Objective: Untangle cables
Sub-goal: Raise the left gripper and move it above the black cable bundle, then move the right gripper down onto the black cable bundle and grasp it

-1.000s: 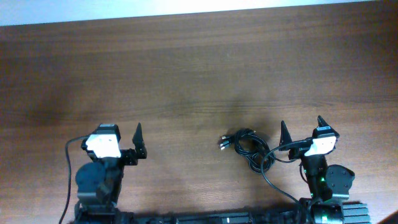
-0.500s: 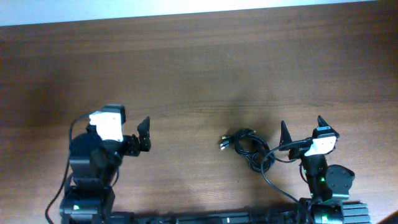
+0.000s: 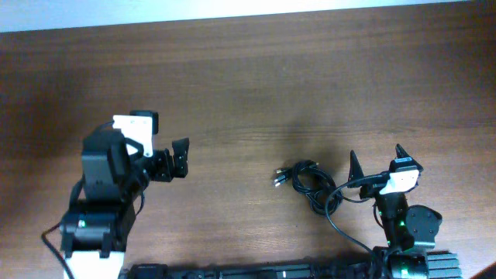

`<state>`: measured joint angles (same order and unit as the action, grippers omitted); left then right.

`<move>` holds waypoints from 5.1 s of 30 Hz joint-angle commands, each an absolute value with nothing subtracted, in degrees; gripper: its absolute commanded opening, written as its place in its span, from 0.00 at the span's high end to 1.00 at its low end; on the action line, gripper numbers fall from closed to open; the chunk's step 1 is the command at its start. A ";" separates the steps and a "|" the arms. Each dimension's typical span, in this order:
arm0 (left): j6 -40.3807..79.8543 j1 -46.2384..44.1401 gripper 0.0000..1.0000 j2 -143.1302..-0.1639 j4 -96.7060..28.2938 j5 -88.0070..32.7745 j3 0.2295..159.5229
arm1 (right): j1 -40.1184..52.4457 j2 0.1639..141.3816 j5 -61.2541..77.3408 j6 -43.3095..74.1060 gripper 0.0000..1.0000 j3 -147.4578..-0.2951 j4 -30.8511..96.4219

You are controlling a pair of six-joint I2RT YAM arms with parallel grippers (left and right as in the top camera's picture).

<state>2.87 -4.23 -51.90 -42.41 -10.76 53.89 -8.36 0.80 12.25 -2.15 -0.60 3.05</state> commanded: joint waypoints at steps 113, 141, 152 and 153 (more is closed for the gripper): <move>3.86 -17.26 0.01 -74.56 -47.11 -24.45 65.56 | -7.77 0.47 17.87 0.99 0.01 -0.32 2.90; 3.86 -17.26 0.01 -74.56 -47.64 -24.25 65.52 | -7.88 28.60 27.11 0.40 0.01 -34.22 38.04; 3.84 -17.26 0.01 -74.56 -47.64 -24.21 65.52 | -7.88 52.12 31.77 0.45 0.01 -47.51 49.78; 3.84 -17.26 0.01 -74.56 -47.64 -24.21 65.52 | -7.88 53.30 33.08 0.43 0.01 -47.70 50.39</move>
